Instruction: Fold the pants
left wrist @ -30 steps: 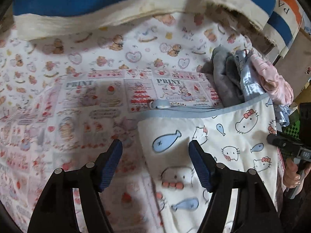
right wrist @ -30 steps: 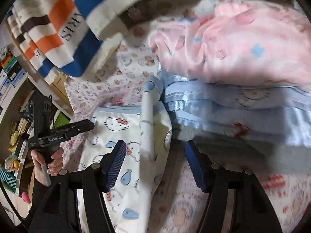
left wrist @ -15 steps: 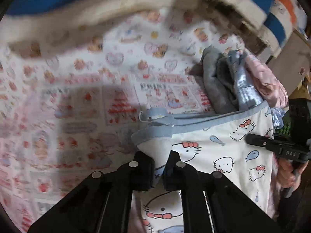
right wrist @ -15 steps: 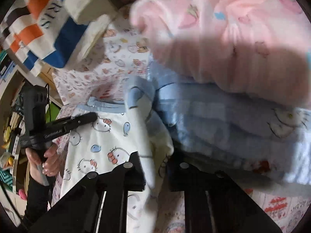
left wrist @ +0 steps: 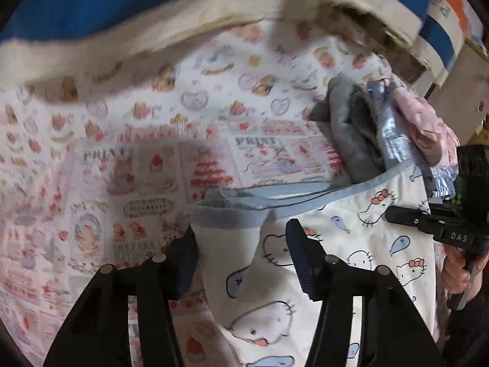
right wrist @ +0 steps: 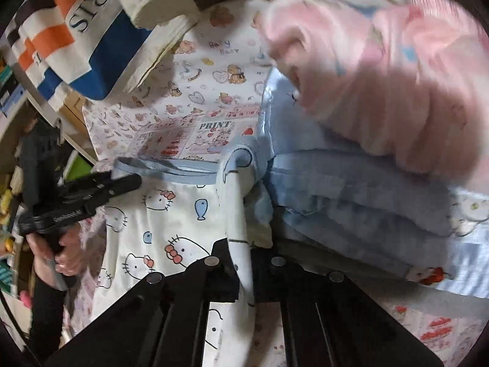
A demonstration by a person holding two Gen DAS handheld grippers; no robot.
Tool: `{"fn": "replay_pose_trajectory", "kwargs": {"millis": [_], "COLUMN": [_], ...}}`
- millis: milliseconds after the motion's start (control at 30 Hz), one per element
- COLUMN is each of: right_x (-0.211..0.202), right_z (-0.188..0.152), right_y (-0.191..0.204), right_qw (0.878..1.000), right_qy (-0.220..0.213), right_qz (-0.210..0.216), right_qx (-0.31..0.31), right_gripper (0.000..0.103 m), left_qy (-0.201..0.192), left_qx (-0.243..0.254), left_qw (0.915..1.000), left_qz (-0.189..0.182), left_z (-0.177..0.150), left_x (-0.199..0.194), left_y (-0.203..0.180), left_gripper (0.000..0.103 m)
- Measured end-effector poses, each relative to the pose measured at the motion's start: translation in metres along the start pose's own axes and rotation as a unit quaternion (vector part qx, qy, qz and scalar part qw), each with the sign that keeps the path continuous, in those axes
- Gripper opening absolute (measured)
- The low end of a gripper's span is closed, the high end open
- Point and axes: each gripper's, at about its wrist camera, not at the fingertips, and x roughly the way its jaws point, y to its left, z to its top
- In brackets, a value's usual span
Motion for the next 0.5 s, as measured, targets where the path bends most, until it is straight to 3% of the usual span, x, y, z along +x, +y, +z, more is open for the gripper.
{"fn": "replay_pose_trajectory", "kwargs": {"millis": [167, 200, 233, 367, 500], "right_x": [0.009, 0.011, 0.011, 0.002, -0.023], "right_z": [0.003, 0.004, 0.004, -0.002, 0.003], "right_y": [-0.007, -0.006, -0.005, 0.018, 0.041], "right_qw": [1.0, 1.0, 1.0, 0.998, 0.994], "right_qy": [0.008, 0.005, 0.0, -0.037, -0.077], "right_qz": [0.019, 0.023, 0.025, -0.01, 0.01], "right_qx": [0.018, 0.02, 0.014, -0.048, -0.077], "right_gripper": [0.004, 0.004, 0.003, 0.002, 0.002], "left_qy": [0.001, -0.007, -0.003, -0.042, -0.098], "left_qx": [-0.012, -0.006, 0.002, 0.028, 0.04], "left_qw": [0.9995, 0.9996, 0.9997, 0.9987, 0.9943], "left_qz": [-0.029, -0.025, -0.023, -0.002, 0.012], "left_z": [0.003, 0.003, 0.003, 0.0, 0.0], "left_x": [0.012, 0.013, 0.015, -0.003, -0.053], "left_y": [0.004, 0.002, -0.001, -0.011, -0.011], "left_gripper": [0.05, 0.017, 0.005, 0.005, 0.005]}}
